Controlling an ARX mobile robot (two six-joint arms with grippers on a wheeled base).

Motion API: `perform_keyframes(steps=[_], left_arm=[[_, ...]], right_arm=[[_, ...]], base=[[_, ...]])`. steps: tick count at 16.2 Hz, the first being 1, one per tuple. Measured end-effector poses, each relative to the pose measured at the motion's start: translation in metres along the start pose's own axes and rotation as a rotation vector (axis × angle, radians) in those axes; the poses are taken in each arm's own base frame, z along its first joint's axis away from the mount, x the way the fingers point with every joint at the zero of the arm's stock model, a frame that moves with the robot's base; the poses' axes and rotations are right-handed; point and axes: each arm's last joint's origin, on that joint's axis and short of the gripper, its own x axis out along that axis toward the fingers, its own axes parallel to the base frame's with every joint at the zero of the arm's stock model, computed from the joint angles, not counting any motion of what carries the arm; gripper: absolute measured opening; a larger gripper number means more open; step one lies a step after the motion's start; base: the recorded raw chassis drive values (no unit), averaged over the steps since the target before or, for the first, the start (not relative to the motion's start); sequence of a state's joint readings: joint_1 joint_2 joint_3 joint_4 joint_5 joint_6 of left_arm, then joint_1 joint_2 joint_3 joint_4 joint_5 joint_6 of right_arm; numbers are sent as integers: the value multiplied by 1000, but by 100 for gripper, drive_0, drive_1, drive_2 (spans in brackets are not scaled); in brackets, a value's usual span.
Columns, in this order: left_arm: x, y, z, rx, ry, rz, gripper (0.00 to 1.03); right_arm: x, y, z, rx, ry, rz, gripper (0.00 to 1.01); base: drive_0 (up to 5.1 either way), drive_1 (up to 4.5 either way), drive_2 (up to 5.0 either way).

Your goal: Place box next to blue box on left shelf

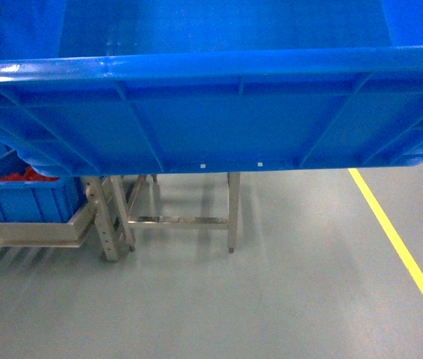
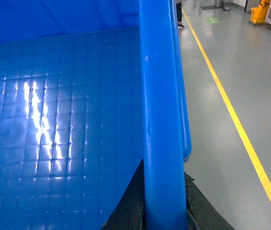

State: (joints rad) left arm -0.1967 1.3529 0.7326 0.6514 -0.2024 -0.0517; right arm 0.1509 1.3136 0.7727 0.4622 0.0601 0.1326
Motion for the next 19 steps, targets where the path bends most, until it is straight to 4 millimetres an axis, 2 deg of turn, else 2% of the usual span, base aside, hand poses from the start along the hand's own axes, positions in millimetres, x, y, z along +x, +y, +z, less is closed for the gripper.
perform_keyframes(steps=[3,6,10,19], left_arm=[[0,0,-1,0,2,0,20],[1,0,0,2,-4,-1,20],[1,0,-1,1,0,-1,20],[1,0,-1,1,3,0,20]], right_arm=[[1,0,-1,0,1,0,8],[1,0,-1,1,3,-2,8],[1,0,-1,-2,3,-2,8],[1,0,-1,-1,3,-1,8]], base=[[-6,138,-151],[-417,208,208],[-468,245,290],[-471,116,369]])
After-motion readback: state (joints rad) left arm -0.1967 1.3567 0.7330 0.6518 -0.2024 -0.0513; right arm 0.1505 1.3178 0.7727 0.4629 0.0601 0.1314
